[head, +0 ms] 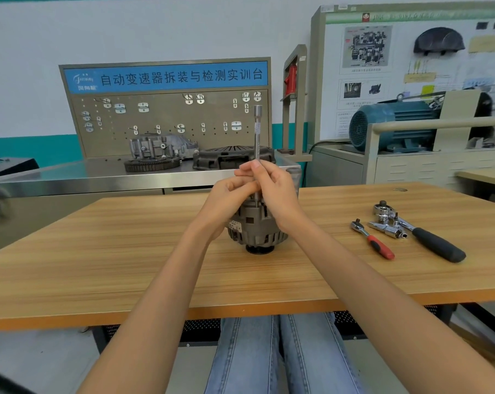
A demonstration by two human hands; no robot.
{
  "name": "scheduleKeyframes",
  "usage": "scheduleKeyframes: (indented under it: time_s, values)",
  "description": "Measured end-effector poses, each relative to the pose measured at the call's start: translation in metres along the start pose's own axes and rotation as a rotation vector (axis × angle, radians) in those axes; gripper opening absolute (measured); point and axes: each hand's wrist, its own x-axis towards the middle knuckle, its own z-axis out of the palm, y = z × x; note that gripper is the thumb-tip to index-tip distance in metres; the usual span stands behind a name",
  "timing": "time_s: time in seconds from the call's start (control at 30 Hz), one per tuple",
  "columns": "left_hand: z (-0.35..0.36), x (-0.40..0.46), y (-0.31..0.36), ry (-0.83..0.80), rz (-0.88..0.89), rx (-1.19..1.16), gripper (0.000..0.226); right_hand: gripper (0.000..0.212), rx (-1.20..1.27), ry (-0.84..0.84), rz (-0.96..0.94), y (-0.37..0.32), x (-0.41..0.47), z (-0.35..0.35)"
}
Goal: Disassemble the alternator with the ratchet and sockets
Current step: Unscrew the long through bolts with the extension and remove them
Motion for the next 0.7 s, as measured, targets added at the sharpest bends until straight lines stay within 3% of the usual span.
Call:
scheduleKeyframes:
  time_s: [0.37, 0.5, 0.7]
  values:
    - [0.001, -0.0052, -0.0001, -0.005, 0.02, -0.041, 0.012, 0.019, 0.033, -0.011, 0.093, -0.0027, 0.0002, -0.0005]
    - [0.0028, -0.0069, 0.001, 0.003, 0.025, -0.038, 0.015, 0.01, 0.033, 0.033, 0.075, -0.0004, -0.0002, -0.0013]
    - [0.0036, -0.0083, 0.0031, -0.006, 0.038, -0.033, 0.011, 0.013, 0.063, 0.022, 0.052, -0.0019, -0.002, -0.001]
